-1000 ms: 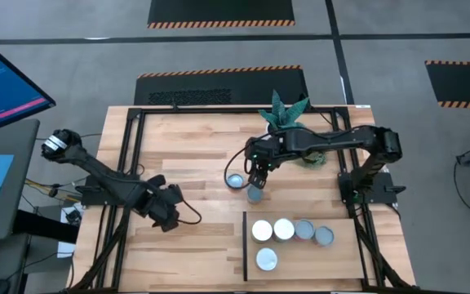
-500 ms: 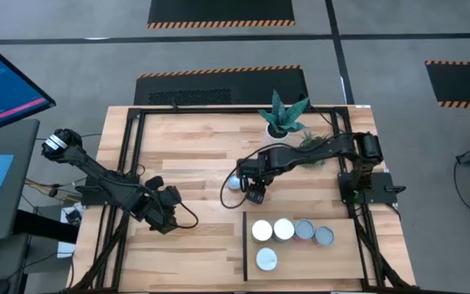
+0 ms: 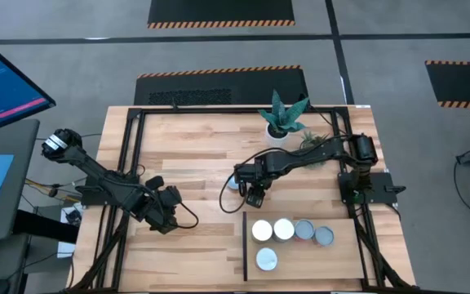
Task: Pick and place cans onto a shelf
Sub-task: Put the yellow can on the shelf
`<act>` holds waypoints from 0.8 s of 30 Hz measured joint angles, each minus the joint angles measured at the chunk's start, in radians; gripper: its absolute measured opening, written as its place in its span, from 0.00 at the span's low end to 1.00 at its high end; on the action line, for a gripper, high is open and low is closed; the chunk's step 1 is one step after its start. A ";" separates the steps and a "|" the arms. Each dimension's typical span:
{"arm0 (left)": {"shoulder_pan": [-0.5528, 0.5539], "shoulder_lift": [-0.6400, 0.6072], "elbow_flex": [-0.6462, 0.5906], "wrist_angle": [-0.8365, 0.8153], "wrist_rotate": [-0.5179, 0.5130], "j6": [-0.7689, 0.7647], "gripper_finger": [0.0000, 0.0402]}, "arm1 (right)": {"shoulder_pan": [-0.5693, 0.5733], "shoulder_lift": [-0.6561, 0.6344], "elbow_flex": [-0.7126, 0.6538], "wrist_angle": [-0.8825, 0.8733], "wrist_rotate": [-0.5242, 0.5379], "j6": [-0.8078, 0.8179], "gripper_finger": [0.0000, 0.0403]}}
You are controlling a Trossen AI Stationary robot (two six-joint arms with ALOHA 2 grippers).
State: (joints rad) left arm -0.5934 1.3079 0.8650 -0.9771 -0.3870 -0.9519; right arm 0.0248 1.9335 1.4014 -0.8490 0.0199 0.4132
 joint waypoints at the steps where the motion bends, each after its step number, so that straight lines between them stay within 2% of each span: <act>1: 0.000 0.000 0.000 0.000 -0.007 0.000 0.25 | -0.002 0.000 0.000 0.000 -0.002 0.010 0.51; 5: 0.000 0.000 0.000 0.000 -0.030 0.000 0.25 | -0.009 0.001 -0.001 0.002 -0.025 0.054 0.37; 11: 0.000 0.000 0.000 0.000 -0.044 -0.001 0.25 | -0.012 0.001 -0.001 0.007 -0.021 0.084 0.10; 13: 0.000 0.000 0.000 0.003 -0.045 -0.001 0.25 | -0.012 0.001 -0.001 0.007 -0.020 0.084 0.03; 20: 0.000 0.000 0.000 0.008 -0.046 -0.012 0.25 | 0.000 0.006 0.046 -0.053 0.011 0.079 0.01; 24: 0.000 0.000 0.000 0.008 -0.047 -0.012 0.25 | 0.021 -0.011 0.135 -0.151 0.084 0.076 0.01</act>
State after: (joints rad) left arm -0.5934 1.3083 0.8650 -0.9691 -0.4340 -0.9637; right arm 0.0457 1.9228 1.5363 -0.9999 0.1044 0.4890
